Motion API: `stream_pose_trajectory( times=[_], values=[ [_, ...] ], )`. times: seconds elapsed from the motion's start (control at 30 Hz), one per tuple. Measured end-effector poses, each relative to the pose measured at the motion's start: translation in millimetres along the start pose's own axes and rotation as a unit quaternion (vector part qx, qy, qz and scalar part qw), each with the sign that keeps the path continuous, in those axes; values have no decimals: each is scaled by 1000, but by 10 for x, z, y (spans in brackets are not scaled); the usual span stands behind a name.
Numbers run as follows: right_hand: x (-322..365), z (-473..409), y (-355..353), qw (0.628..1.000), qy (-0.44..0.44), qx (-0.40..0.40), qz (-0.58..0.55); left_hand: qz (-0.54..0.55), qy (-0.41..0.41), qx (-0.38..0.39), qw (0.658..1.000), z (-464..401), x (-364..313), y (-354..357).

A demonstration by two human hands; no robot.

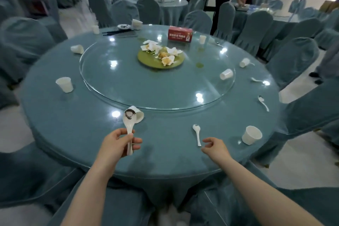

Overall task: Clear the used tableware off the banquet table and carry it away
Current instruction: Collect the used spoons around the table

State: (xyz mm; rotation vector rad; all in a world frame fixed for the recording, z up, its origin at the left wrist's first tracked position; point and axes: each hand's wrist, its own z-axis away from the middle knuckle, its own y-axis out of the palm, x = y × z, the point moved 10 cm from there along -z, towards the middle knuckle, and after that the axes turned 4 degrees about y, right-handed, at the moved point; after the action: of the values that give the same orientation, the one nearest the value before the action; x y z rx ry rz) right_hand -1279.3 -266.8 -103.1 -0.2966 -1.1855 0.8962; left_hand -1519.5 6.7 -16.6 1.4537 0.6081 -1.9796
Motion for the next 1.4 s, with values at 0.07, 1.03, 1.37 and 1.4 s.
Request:
stream_pose_trajectory(
  times=[0.07,1.03,1.37,1.4],
  values=[
    [48,-252,36,999,-10,7,44,-1,-9,-18,1000,-53,-15,-30],
    [1095,74,-705,980,-157,-53,-111,-40,56,75,995,-22,-770,785],
    [1248,967,-1879,945,-188,-20,-268,-94,126,214,964,357,-1309,1913],
    [1283,996,-2000,940,-193,-25,-280,-105,135,225,959,385,-1389,2041]
  ],
)
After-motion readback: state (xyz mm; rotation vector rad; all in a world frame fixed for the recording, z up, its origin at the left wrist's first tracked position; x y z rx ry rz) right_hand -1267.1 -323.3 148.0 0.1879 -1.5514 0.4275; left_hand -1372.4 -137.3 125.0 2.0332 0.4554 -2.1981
